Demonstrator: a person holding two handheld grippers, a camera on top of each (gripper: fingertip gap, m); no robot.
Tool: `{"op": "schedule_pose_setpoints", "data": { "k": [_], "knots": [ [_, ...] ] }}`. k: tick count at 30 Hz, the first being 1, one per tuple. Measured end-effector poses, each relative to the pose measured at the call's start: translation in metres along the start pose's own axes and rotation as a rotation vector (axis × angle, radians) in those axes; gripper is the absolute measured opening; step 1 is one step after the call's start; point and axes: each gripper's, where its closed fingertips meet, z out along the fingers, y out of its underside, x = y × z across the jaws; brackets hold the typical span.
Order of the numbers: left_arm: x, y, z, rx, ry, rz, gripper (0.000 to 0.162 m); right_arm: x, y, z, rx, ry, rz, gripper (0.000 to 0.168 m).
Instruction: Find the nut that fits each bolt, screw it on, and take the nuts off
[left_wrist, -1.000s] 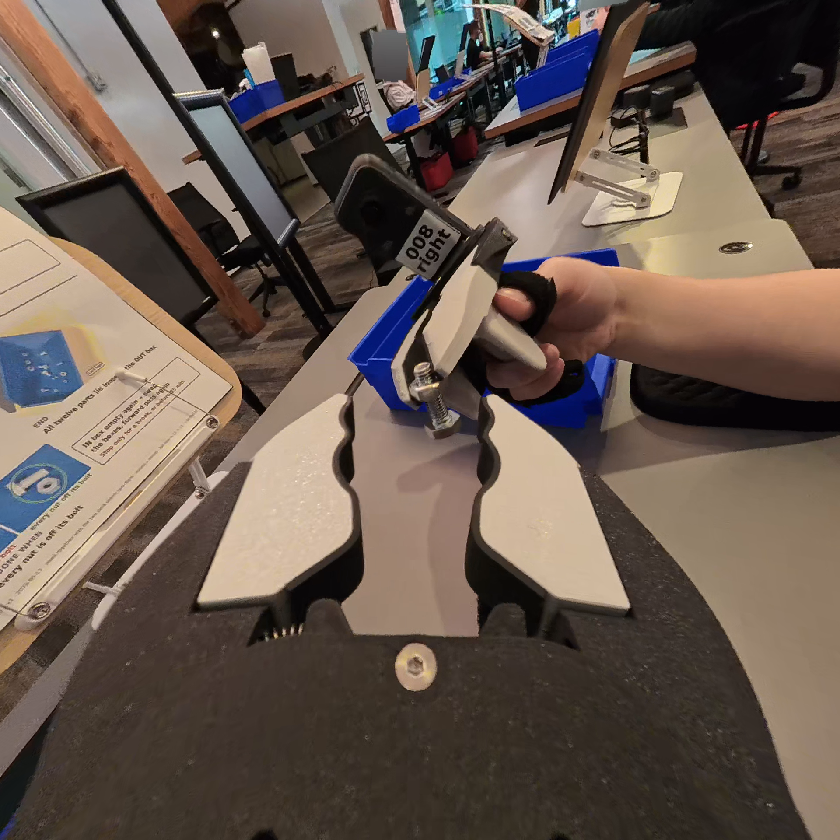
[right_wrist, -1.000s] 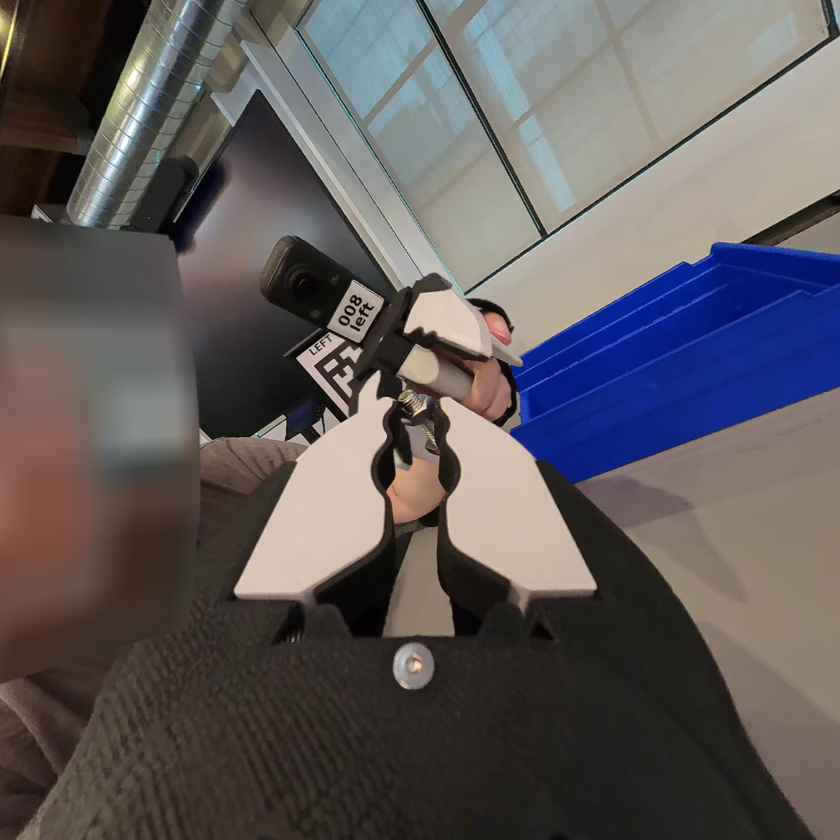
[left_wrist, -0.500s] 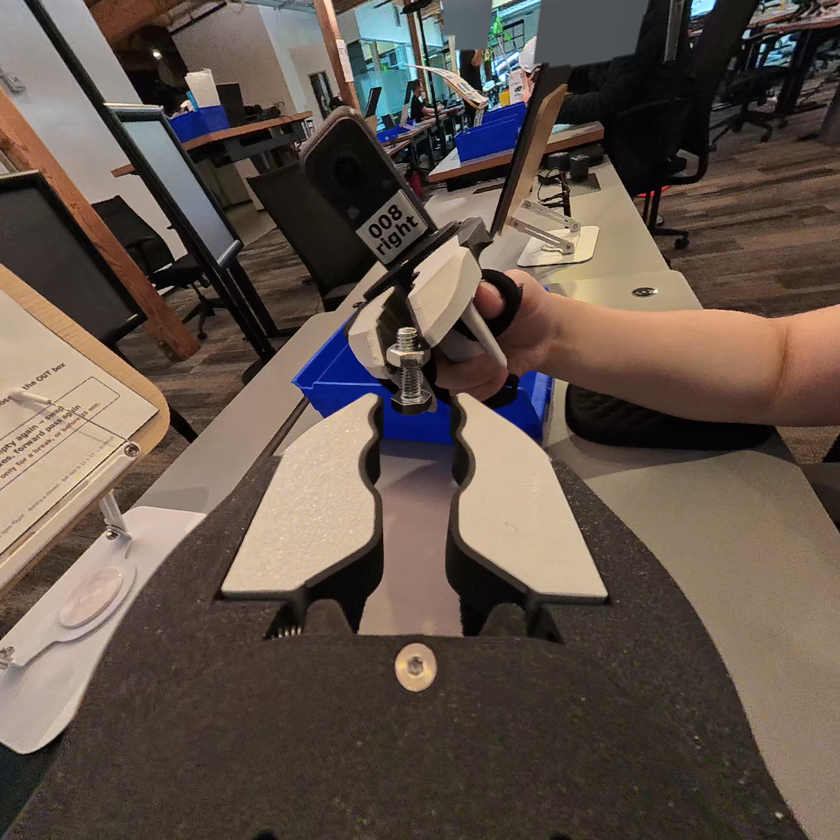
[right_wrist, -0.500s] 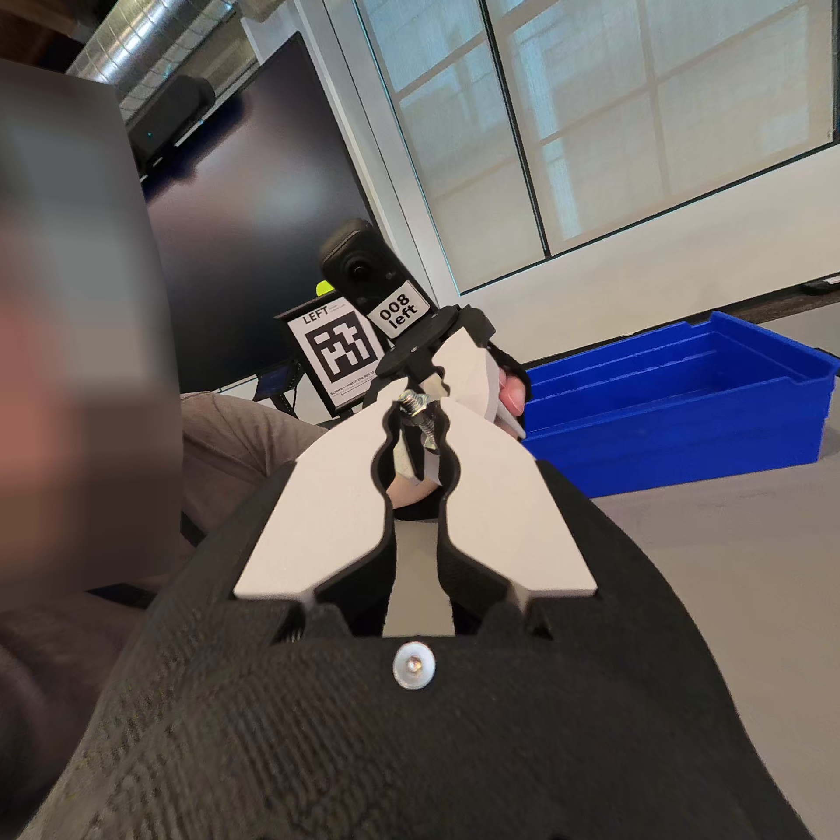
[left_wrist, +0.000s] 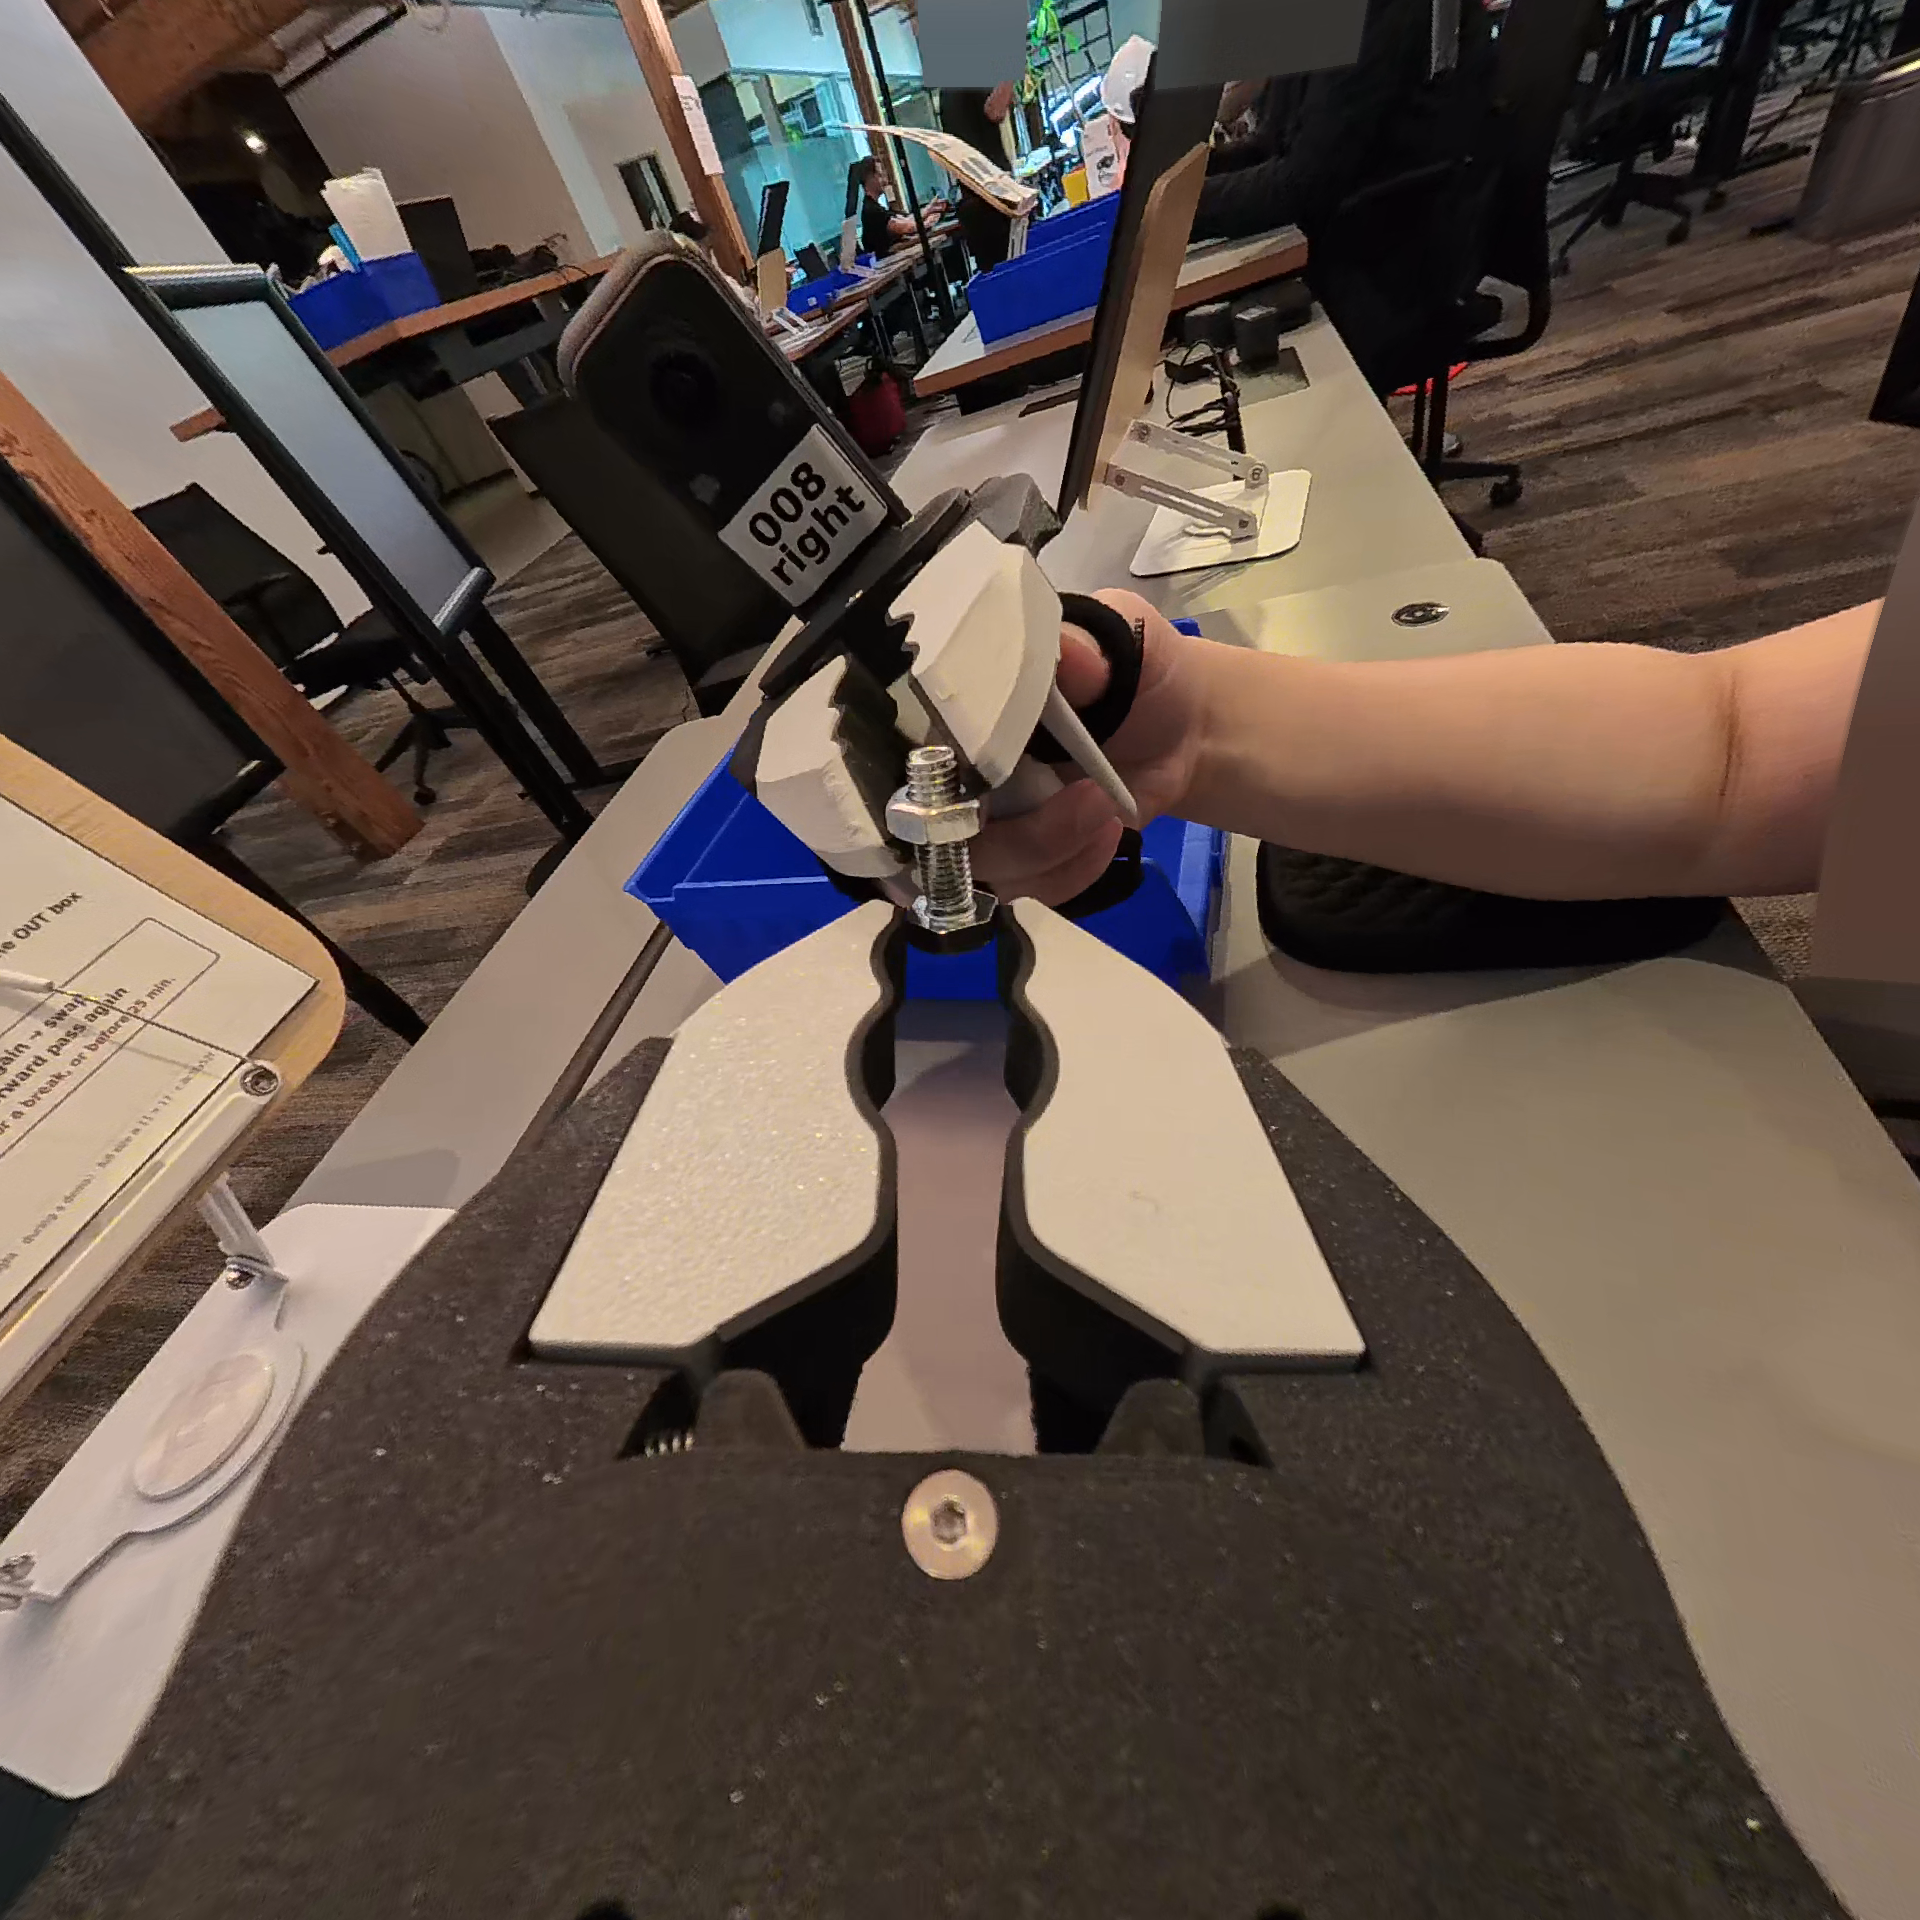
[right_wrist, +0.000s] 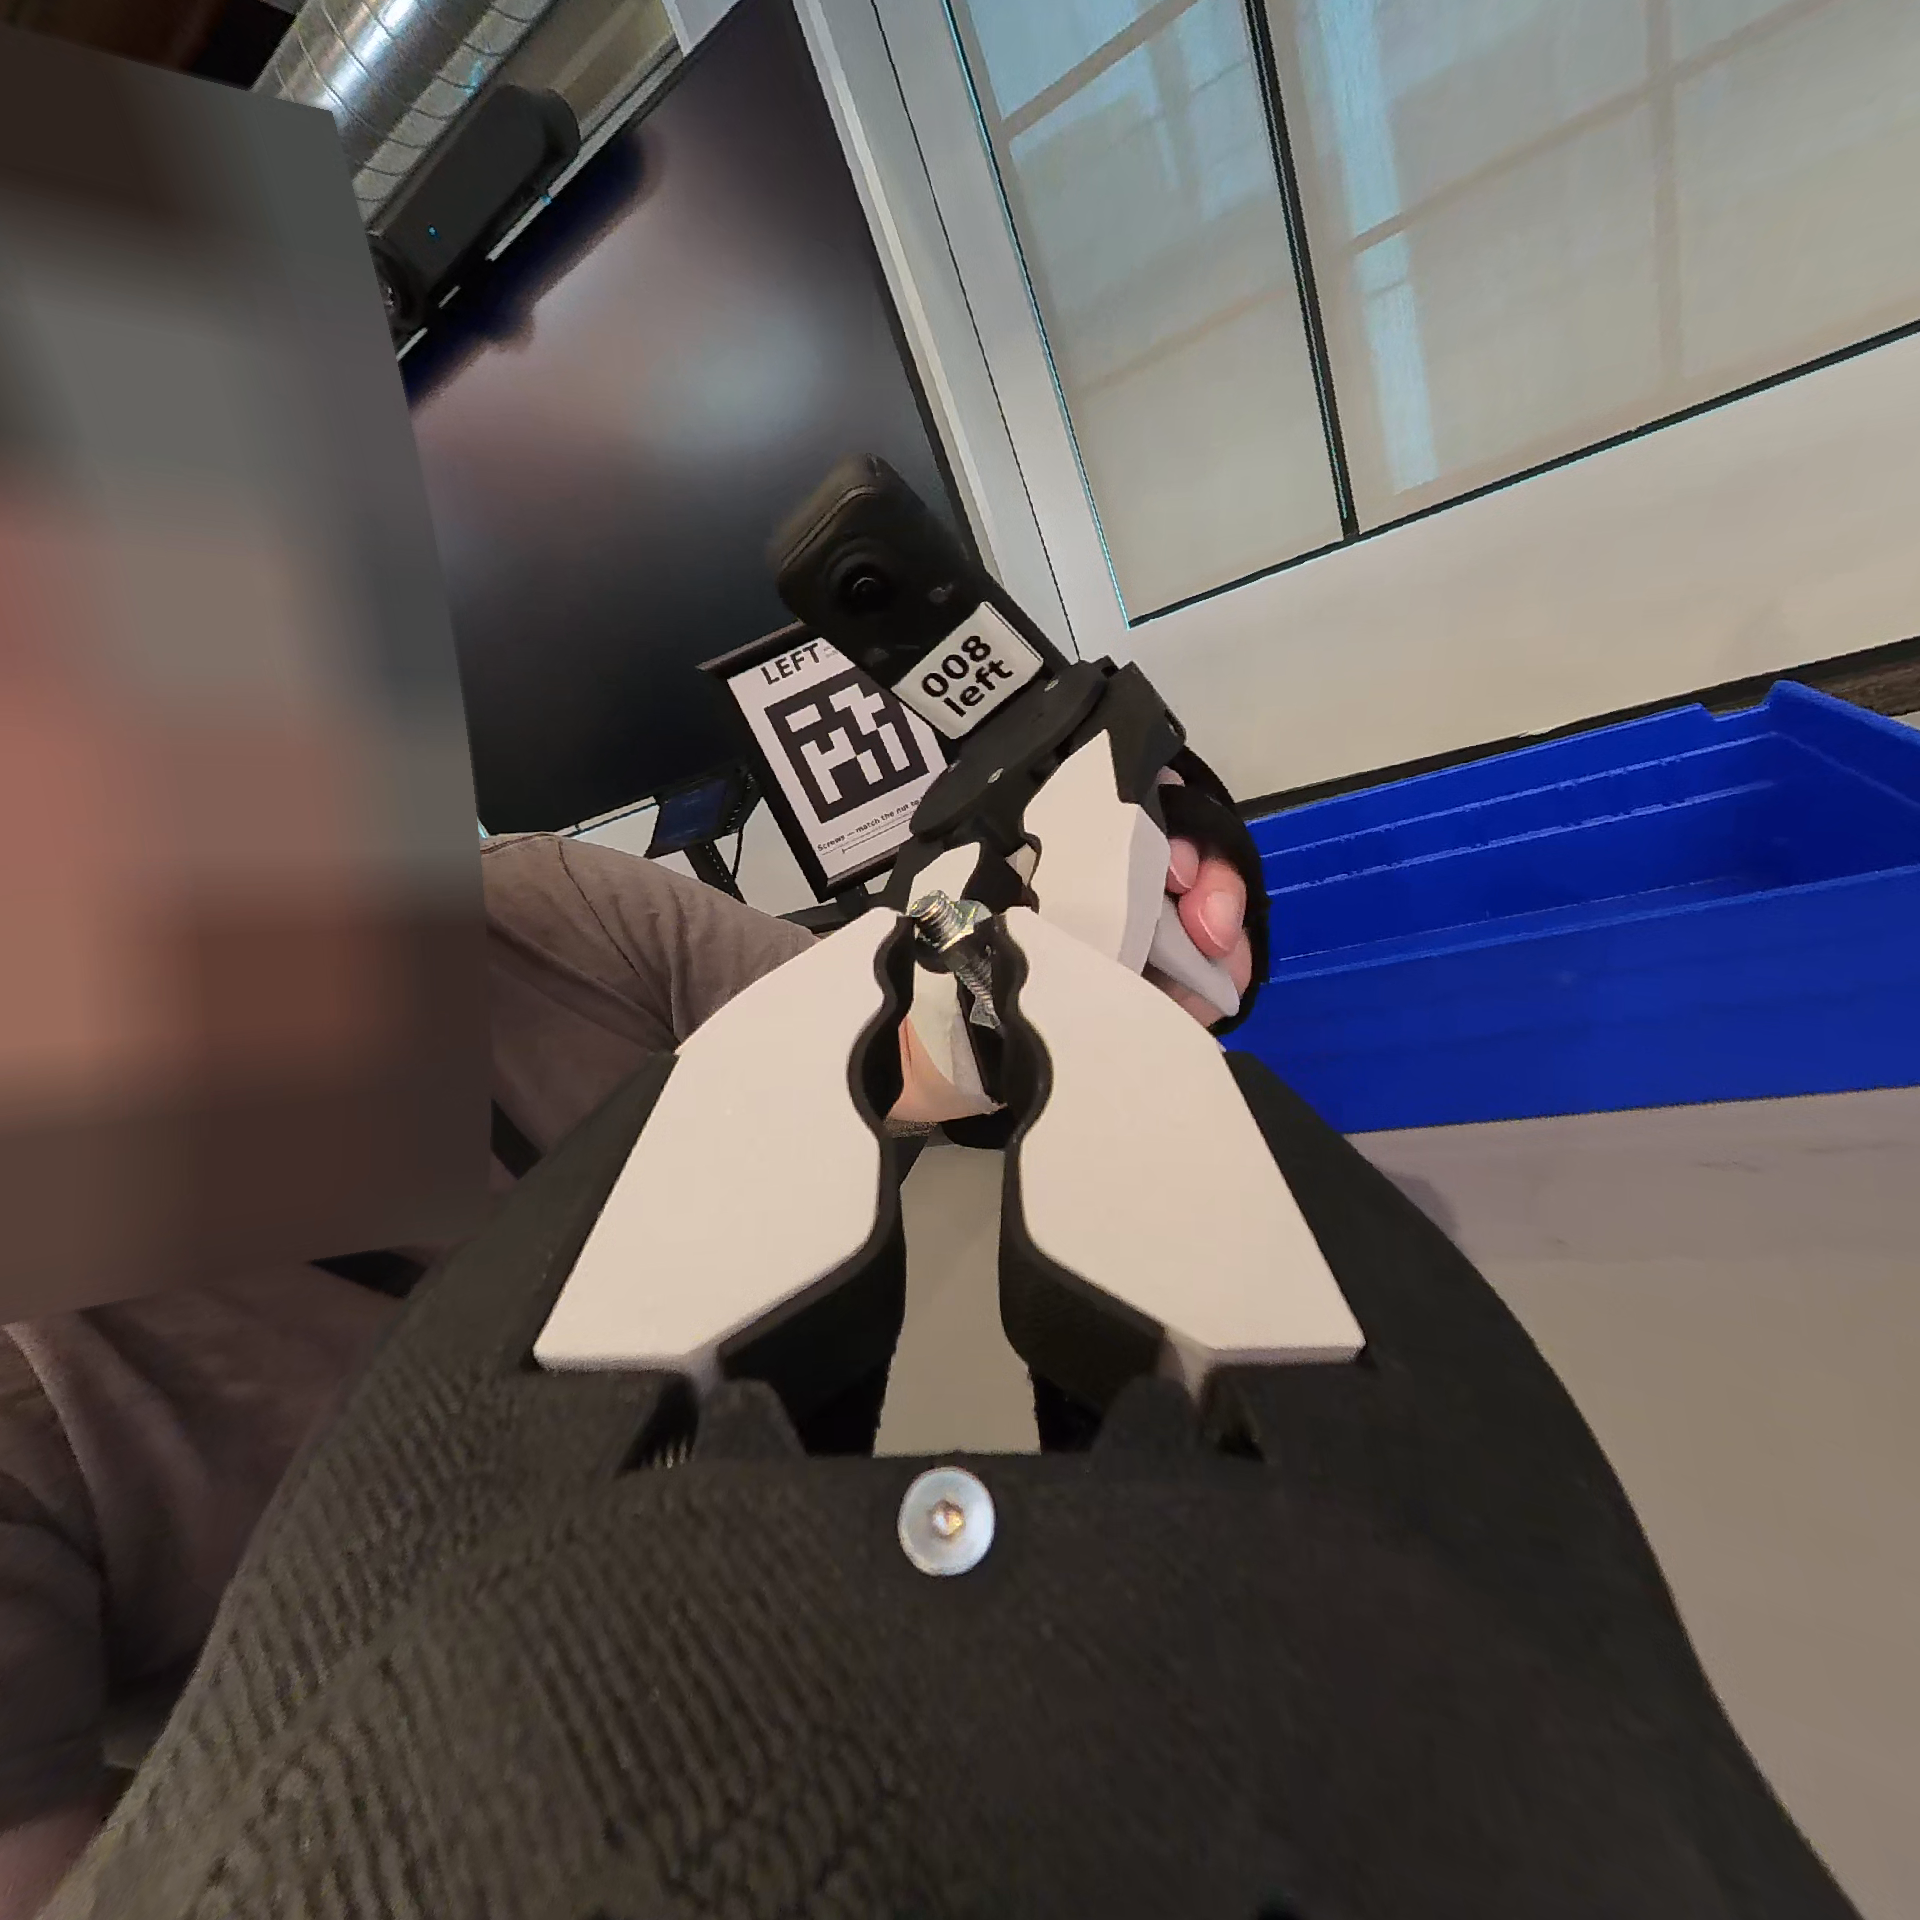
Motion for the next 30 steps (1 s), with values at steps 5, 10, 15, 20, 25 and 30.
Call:
{"op": "schedule_pose_setpoints", "data": {
  "k": [5, 10, 15, 20, 25, 30],
  "knots": [
    [0.003, -0.001, 0.0, 0.01, 0.03, -0.02, 0.015, -0.002, 0.001, 0.0, -0.013, -0.005, -0.021, 0.014],
    [0.006, -0.003, -0.001, 0.025, 0.059, -0.038, 0.015, -0.006, 0.002, 0.001, -0.02, -0.016, -0.028, 0.014],
    [0.004, -0.005, -0.001, 0.031, 0.03, -0.019, 0.015, -0.006, 0.0, 0.001, -0.004, -0.023, -0.024, 0.015],
    [0.001, -0.008, -0.004, 0.042, 0.023, -0.048, 0.014, -0.005, -0.01, -0.003, 0.049, 0.008, -0.049, 0.026],
    [-0.004, -0.009, -0.004, 0.059, 0.006, -0.09, 0.014, 0.004, -0.014, -0.006, 0.046, 0.117, -0.118, 0.031],
    [-0.011, -0.009, -0.004, 0.084, -0.007, -0.146, 0.014, 0.002, -0.017, 0.002, 0.015, 0.222, -0.258, 0.037]
  ]
}}
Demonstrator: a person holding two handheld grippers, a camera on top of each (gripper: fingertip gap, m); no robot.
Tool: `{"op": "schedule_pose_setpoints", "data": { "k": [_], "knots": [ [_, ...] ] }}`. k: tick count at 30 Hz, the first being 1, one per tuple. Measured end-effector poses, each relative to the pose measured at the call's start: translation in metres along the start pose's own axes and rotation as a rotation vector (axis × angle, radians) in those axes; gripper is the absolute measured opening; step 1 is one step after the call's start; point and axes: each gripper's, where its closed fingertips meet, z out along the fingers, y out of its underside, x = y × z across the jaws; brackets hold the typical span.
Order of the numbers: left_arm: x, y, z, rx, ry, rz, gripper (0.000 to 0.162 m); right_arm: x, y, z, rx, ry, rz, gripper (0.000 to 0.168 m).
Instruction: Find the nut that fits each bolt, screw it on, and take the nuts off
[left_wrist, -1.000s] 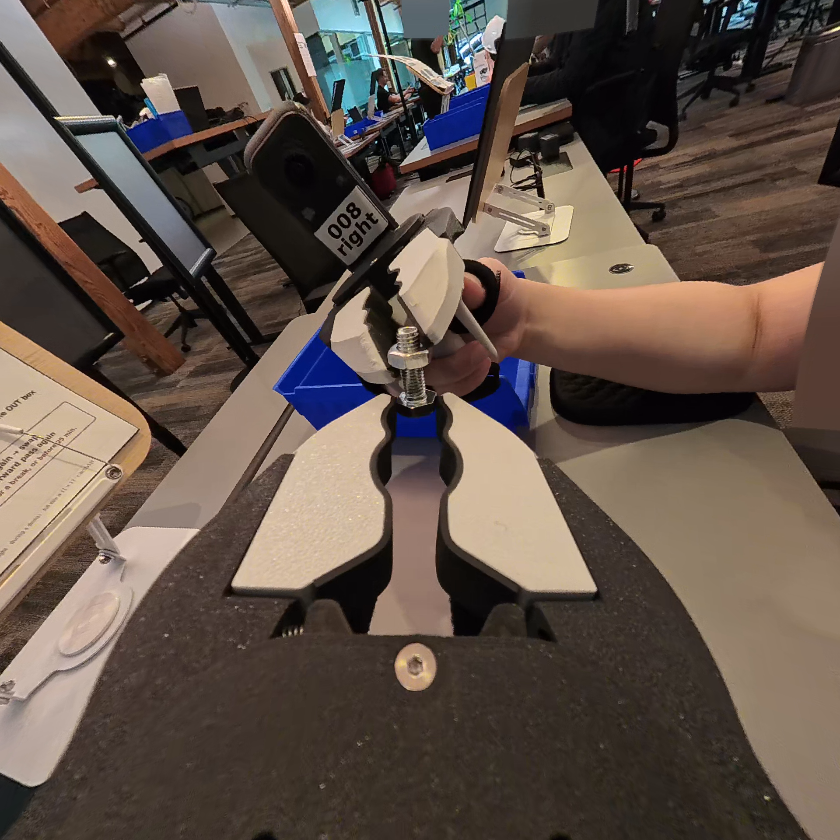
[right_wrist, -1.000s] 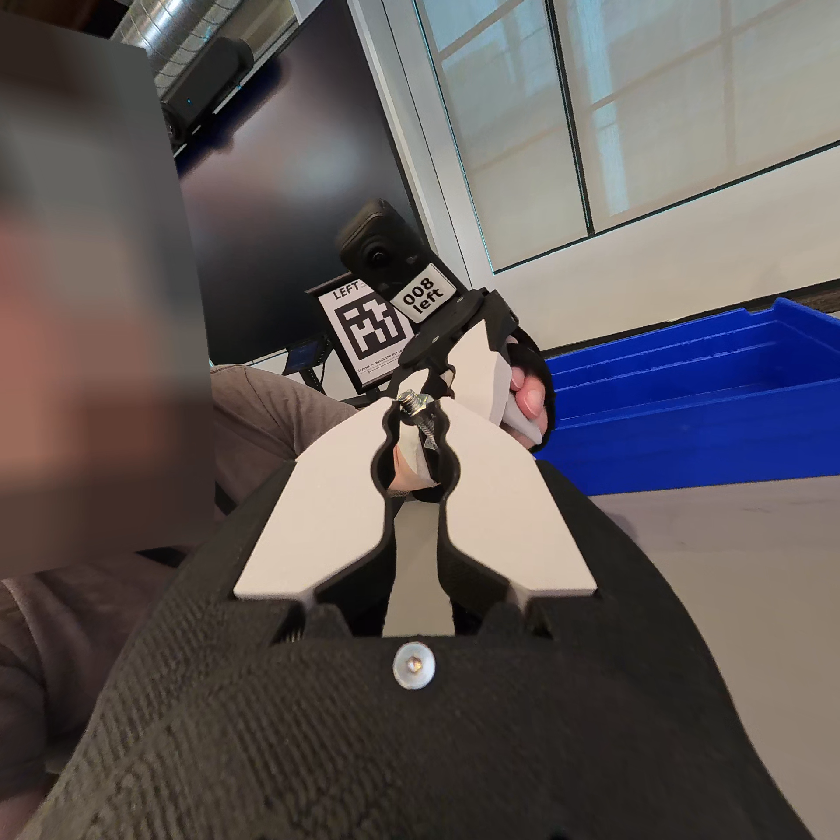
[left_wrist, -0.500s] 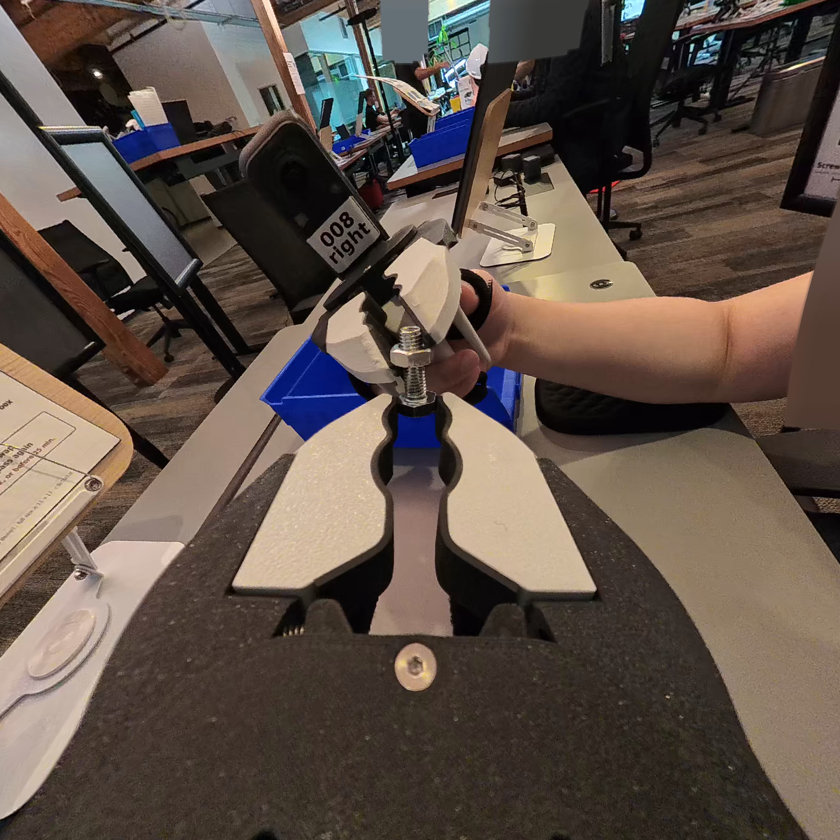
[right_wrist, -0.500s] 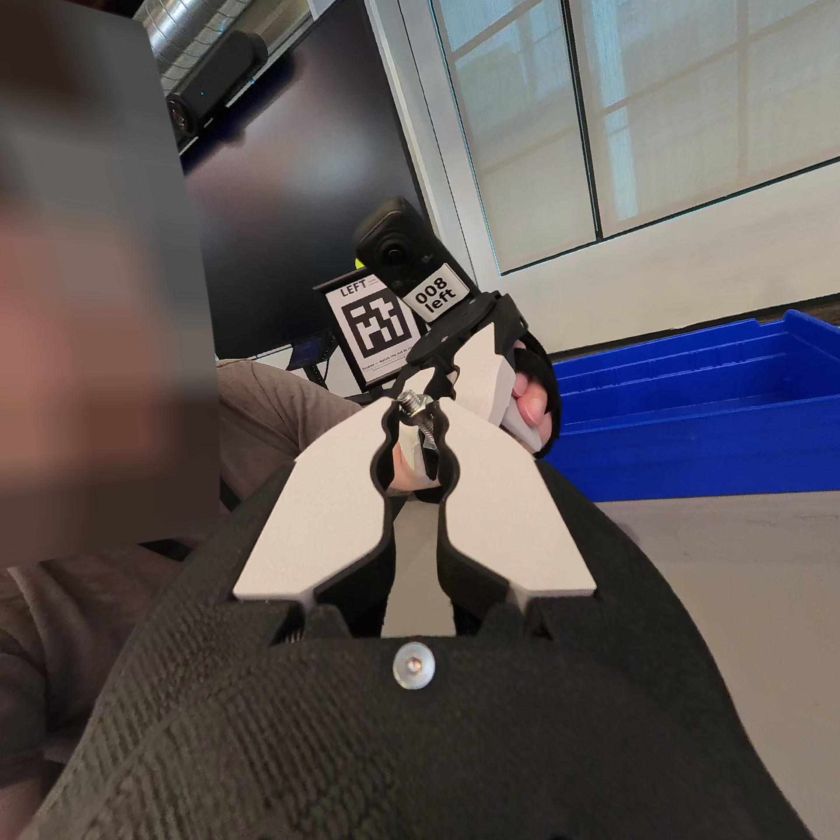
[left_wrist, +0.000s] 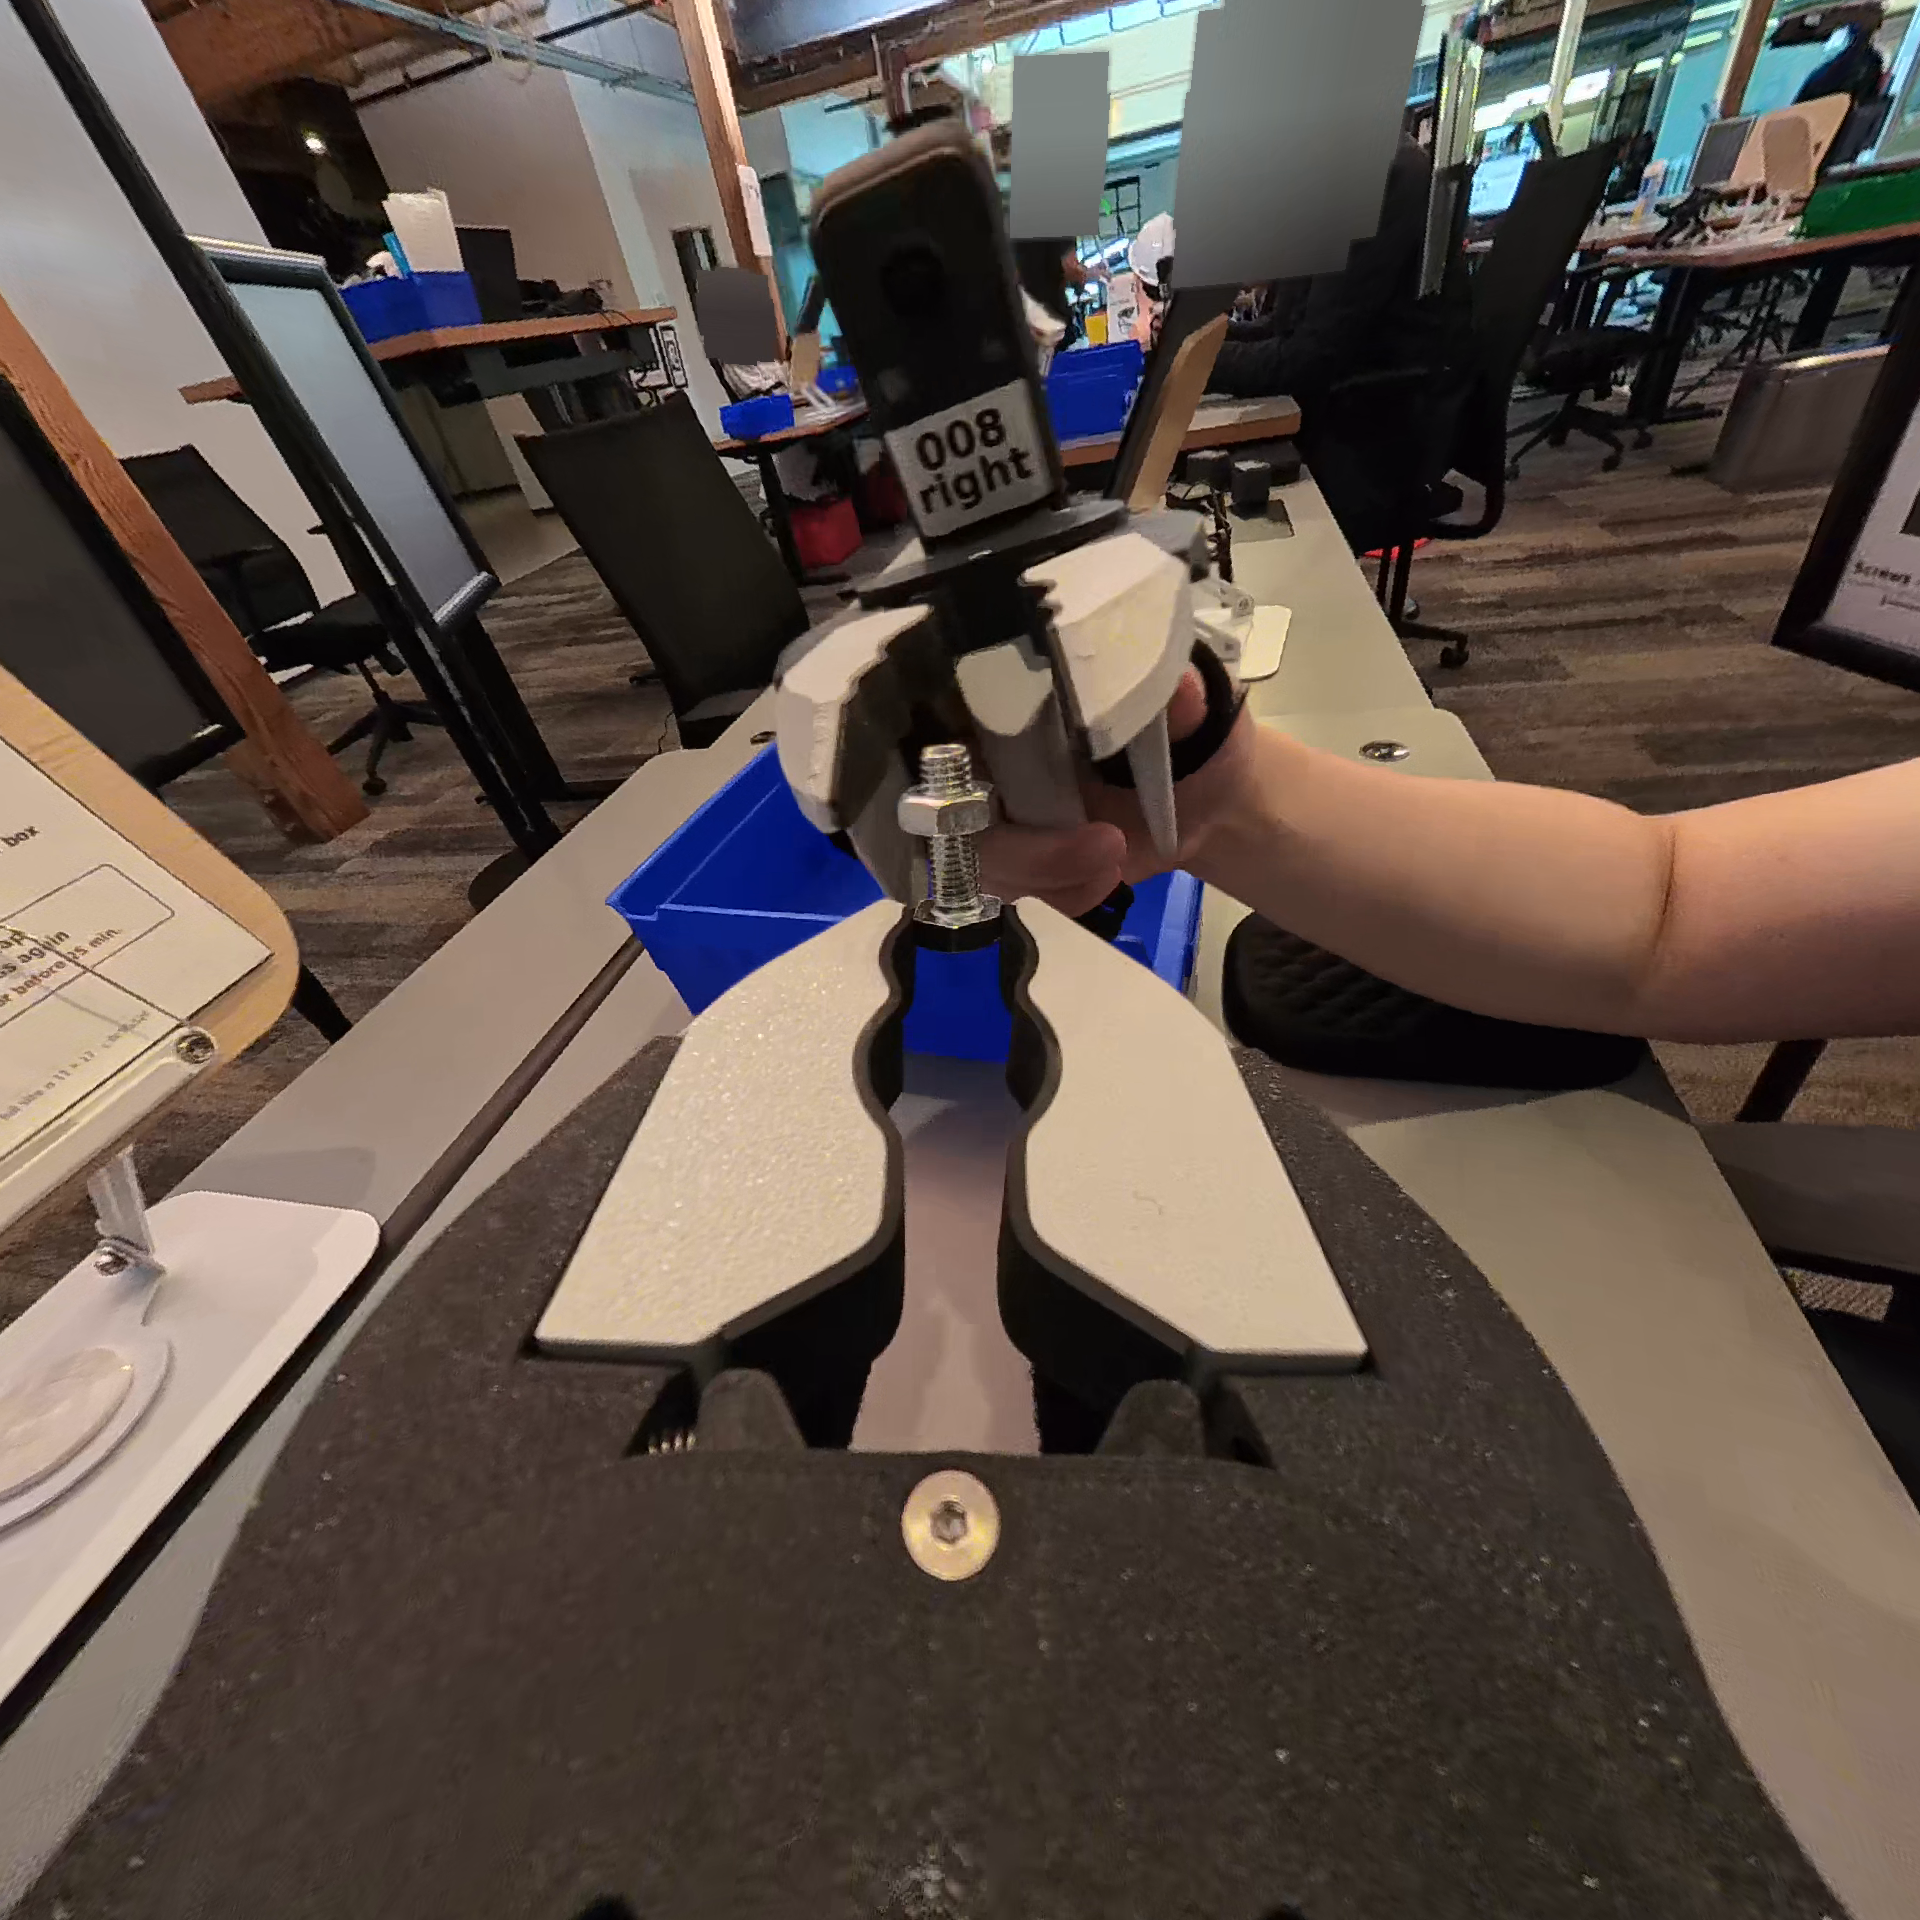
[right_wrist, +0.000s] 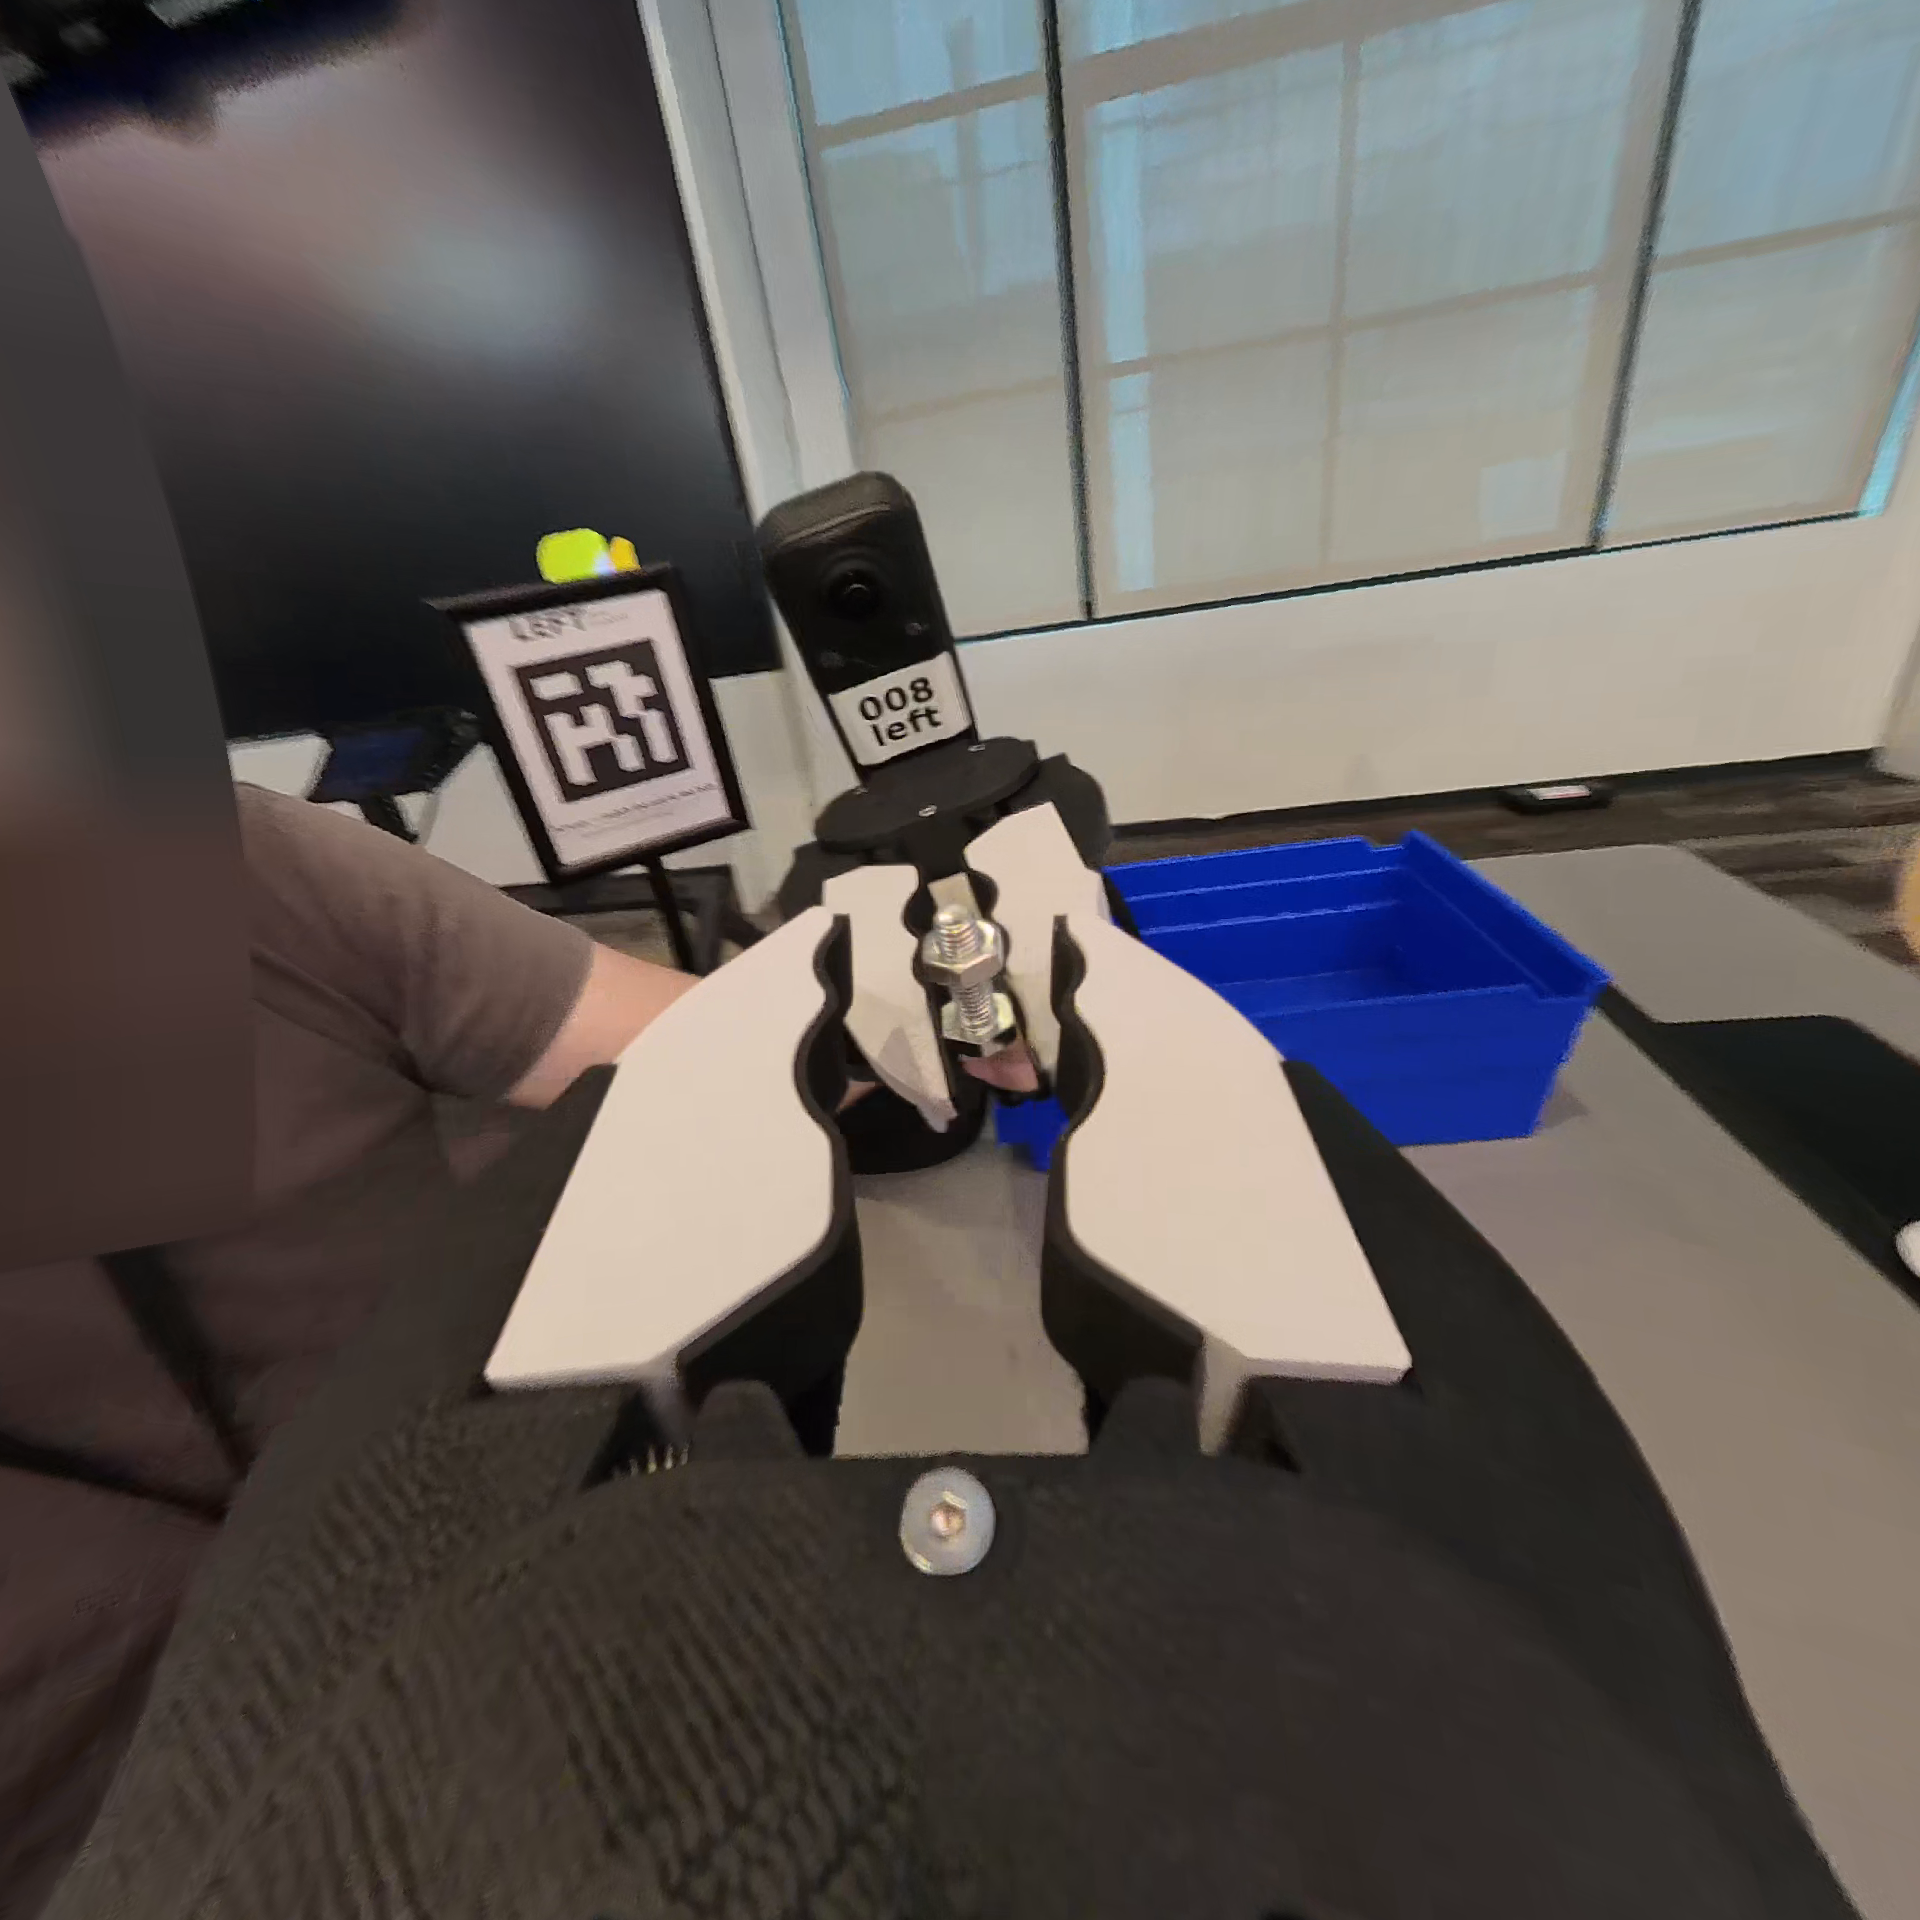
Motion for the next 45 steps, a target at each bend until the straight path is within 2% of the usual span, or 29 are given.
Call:
{"op": "schedule_pose_setpoints", "data": {
  "k": [4, 11, 21, 30, 40, 45],
  "knots": [
    [0.0, -0.005, -0.001, 0.039, 0.014, -0.041, 0.014, 0.004, -0.004, 0.003, 0.0, 0.096, -0.087, 0.04],
    [0.008, -0.008, 0.0, 0.053, 0.053, -0.058, 0.014, 0.005, -0.002, 0.006, -0.007, 0.112, -0.088, 0.04],
    [0.02, -0.018, -0.003, 0.1, 0.131, -0.089, 0.014, -0.002, -0.007, -0.003, 0.016, 0.033, -0.064, 0.04],
    [0.018, -0.021, -0.006, 0.102, 0.117, -0.074, 0.014, -0.014, -0.013, 0.001, 0.039, -0.01, -0.067, 0.039],
    [0.027, -0.028, -0.009, 0.138, 0.166, -0.071, 0.014, -0.004, -0.012, -0.007, 0.062, -0.006, -0.03, 0.037],
    [0.027, -0.026, -0.008, 0.133, 0.168, -0.076, 0.014, -0.022, -0.019, -0.002, 0.088, -0.078, -0.029, 0.037]
  ]
}}
